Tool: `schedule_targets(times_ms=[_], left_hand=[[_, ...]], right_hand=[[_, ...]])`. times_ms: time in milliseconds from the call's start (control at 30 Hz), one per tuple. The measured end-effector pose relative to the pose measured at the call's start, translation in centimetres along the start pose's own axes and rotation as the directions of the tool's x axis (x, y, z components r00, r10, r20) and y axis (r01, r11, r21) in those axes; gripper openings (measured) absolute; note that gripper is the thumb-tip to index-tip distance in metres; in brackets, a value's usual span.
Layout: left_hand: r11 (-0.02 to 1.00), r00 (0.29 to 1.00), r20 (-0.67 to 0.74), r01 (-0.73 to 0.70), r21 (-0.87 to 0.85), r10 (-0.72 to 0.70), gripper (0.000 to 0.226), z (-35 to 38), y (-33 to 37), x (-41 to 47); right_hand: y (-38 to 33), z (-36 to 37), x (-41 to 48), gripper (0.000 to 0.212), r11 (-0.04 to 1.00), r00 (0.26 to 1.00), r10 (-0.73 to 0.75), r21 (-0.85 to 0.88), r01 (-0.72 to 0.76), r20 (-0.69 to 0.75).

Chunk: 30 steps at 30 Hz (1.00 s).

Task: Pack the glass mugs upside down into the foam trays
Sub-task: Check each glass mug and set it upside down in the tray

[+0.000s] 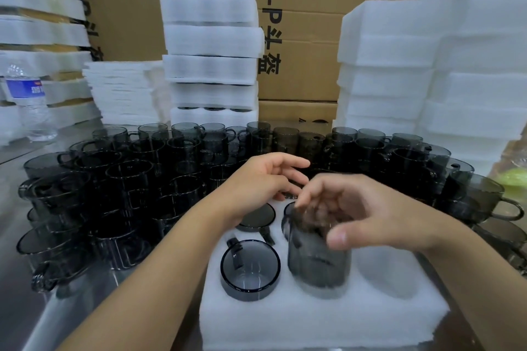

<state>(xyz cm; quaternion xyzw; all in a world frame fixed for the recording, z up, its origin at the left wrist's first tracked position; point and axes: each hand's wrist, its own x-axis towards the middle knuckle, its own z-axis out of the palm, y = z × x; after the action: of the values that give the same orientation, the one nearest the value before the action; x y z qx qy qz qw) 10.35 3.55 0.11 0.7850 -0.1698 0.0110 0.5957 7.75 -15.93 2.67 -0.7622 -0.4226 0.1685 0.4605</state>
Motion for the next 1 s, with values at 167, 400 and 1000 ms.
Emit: schedule_targets(times_ms=[167, 400, 1000], left_hand=[[1.000, 1.000, -0.010, -0.004, -0.001, 0.004, 0.041, 0.1, 0.1, -0.1], [1.000, 1.000, -0.021, 0.005, 0.000, -0.005, 0.040, 0.0, 0.0, -0.1], [1.000, 1.000, -0.028, 0.001, 0.015, 0.000, 0.036, 0.0, 0.1, -0.2]], right_hand=[[-0.5, 0.0, -0.3, 0.045, 0.997, 0.998, 0.017, -0.080, -0.012, 0.067], [-1.1, 0.1, -0.5, 0.048, 0.975, 0.982, 0.157, -0.178, -0.136, 0.107], [-1.2, -0.2, -0.8, 0.051, 0.922, 0.965, 0.223, -0.350, -0.163, 0.137]])
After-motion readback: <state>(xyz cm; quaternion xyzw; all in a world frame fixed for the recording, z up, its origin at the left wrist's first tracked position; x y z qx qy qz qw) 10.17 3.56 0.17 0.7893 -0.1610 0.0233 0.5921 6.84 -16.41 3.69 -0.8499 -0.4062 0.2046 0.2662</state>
